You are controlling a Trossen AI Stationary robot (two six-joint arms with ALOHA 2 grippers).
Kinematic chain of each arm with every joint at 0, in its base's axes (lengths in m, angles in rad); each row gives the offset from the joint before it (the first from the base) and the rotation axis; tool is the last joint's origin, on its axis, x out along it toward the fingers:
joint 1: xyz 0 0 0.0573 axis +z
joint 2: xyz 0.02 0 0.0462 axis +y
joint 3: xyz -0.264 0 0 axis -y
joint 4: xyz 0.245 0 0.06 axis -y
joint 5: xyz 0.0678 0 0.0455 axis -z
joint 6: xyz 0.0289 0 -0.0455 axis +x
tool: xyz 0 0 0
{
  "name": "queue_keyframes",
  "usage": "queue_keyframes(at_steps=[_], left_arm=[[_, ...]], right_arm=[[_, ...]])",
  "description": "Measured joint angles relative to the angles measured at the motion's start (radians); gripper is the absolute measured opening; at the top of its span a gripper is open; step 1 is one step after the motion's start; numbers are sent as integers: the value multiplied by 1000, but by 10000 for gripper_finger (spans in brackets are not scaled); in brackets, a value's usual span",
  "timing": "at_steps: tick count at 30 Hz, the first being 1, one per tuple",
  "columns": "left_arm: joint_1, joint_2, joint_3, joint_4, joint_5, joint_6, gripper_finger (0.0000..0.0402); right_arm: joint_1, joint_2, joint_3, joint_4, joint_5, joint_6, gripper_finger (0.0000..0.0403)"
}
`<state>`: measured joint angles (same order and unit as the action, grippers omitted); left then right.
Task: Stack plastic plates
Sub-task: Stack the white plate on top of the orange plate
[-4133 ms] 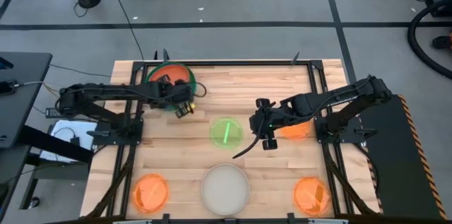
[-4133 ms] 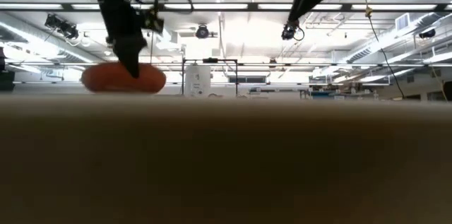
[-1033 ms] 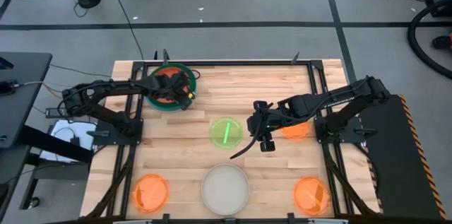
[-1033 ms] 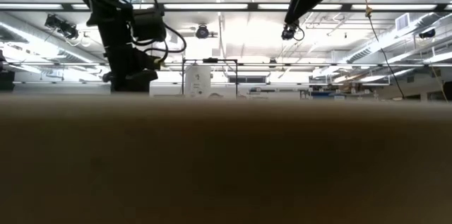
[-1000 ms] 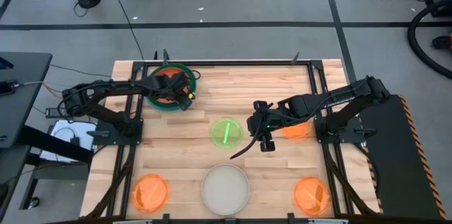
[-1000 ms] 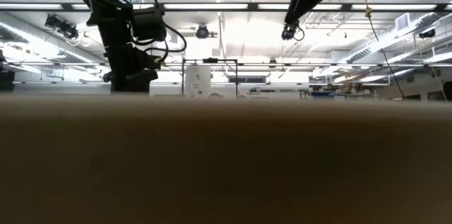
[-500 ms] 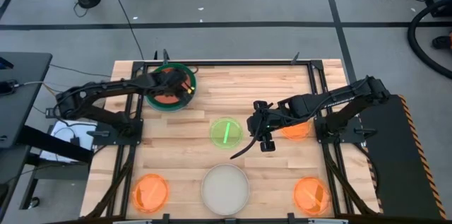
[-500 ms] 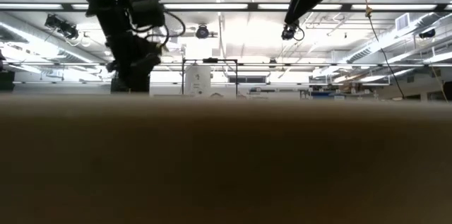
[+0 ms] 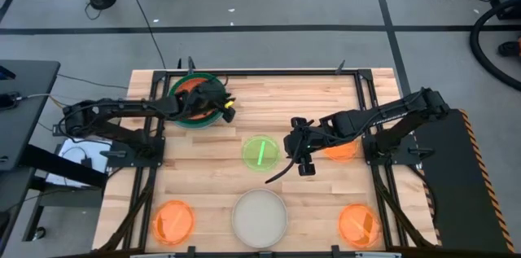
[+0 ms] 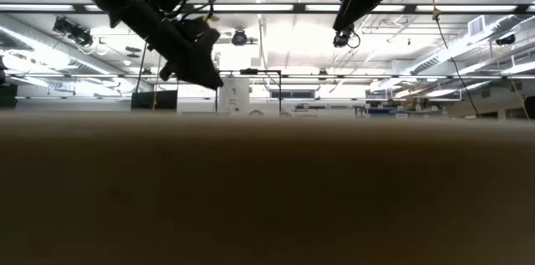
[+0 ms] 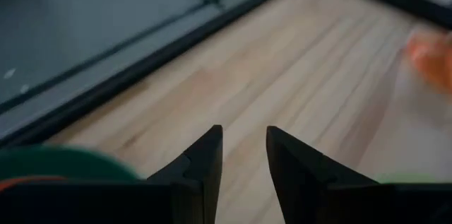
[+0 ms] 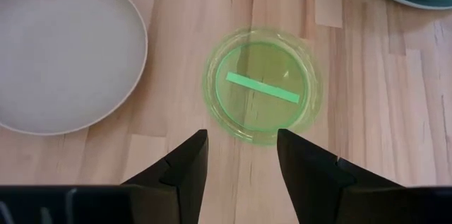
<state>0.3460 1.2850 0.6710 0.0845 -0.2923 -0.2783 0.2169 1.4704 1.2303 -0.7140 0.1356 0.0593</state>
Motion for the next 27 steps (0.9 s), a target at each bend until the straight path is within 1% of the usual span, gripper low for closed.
queue_keyframes(at_steps=[5, 7, 9, 12, 14, 15, 18, 21, 24, 27], left_arm=[[-36, 0, -7, 132, 1, 55, 118], [-55, 0, -7, 169, 25, 61, 118], [-74, 0, -7, 192, 90, 62, 118], [-113, 0, -7, 181, 238, 87, 118], [-159, 0, -7, 171, 296, 95, 118], [-185, 0, -7, 172, 307, 95, 118], [-271, 11, -7, 171, 310, 95, 119], [-352, 29, -8, 175, 277, 77, 119], [-421, 58, -8, 171, 229, 26, 119], [-477, 90, -8, 172, 218, -34, 126]], right_arm=[[5, 0, -58, 65, -42, -10, 180], [5, 0, -71, 85, -54, -4, 180], [4, 0, -80, 94, -55, 2, 180], [4, 0, -84, 94, -55, 2, 180], [4, 0, -85, 93, -54, 1, 180], [4, 0, -85, 95, -54, 0, 180], [4, 0, -85, 102, -54, -2, 180], [4, 0, -85, 112, -53, -2, 180], [4, 0, -85, 119, -51, -6, 180], [4, 0, -85, 119, -51, -3, 180]])
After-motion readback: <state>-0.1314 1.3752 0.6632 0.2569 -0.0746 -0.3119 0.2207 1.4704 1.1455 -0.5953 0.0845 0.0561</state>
